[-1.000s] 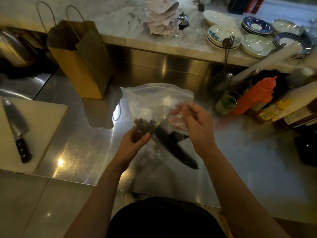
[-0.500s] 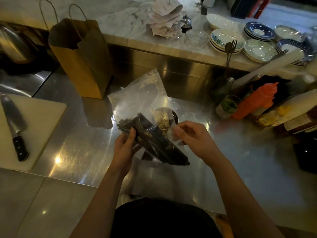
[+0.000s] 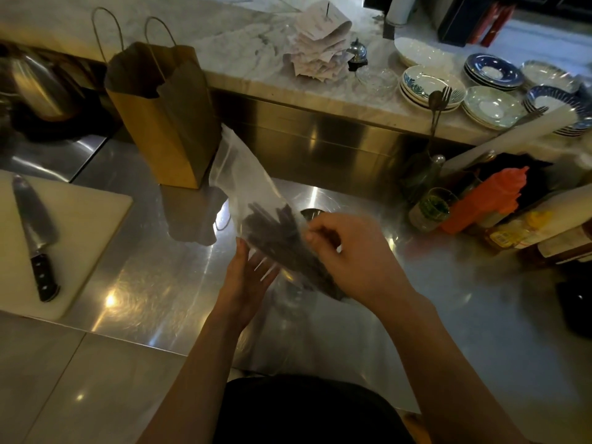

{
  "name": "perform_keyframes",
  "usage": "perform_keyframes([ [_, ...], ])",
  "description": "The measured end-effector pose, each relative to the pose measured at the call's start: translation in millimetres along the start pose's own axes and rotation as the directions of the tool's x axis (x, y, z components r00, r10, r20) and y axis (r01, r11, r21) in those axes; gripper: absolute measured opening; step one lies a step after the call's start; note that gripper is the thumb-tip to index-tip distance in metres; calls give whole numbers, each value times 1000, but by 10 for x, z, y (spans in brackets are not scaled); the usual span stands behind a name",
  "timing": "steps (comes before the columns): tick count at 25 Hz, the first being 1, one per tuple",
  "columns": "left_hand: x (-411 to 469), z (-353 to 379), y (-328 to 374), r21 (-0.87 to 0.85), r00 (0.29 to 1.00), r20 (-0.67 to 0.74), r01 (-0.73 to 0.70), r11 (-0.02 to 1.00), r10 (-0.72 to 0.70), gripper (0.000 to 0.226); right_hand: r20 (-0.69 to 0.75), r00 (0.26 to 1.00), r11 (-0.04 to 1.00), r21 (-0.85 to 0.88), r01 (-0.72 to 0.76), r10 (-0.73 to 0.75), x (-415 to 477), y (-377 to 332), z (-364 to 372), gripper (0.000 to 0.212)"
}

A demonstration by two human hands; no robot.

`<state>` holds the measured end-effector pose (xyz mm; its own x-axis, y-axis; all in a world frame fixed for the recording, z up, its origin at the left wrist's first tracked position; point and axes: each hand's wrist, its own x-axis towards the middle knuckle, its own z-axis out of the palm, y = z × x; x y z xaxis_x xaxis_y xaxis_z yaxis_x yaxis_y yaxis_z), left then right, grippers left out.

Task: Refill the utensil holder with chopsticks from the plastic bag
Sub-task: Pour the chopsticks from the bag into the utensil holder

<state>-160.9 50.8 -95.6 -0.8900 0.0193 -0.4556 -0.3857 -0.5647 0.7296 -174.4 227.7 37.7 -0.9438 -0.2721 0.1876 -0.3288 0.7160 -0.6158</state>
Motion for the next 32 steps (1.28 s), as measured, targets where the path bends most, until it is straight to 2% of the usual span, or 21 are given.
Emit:
perform_keyframes([
  [4,-3,87,4,46,998,-5,56,997,-56,92,33,999,998,-59,-16,18,6,-121,3,14],
  [10,18,109,-24,-1,999,1,54,999,-54,72,19,999,989,-144,-27,30,9,-167,-110,16],
  [14,-8,147,-16,7,997,25,68,998,-68,87,20,999,983,-180,-28,32,20,-177,-115,17],
  [20,-30,198,-7,29,995,-8,102,994,-102,93,6,1000,989,-147,-19,20,8,-185,-82,18],
  [26,-16,179,-34,-24,993,-19,115,993,-116,99,32,999,979,-204,23,-17,-29,-246,-108,17],
  [29,-8,156,-37,-70,995,-1,100,993,-100,104,-4,1000,992,-124,18,-19,-40,-240,-117,16],
  [32,26,159,-66,-91,994,6,111,990,-111,100,-3,1000,994,-107,23,-23,-69,-241,-101,16],
])
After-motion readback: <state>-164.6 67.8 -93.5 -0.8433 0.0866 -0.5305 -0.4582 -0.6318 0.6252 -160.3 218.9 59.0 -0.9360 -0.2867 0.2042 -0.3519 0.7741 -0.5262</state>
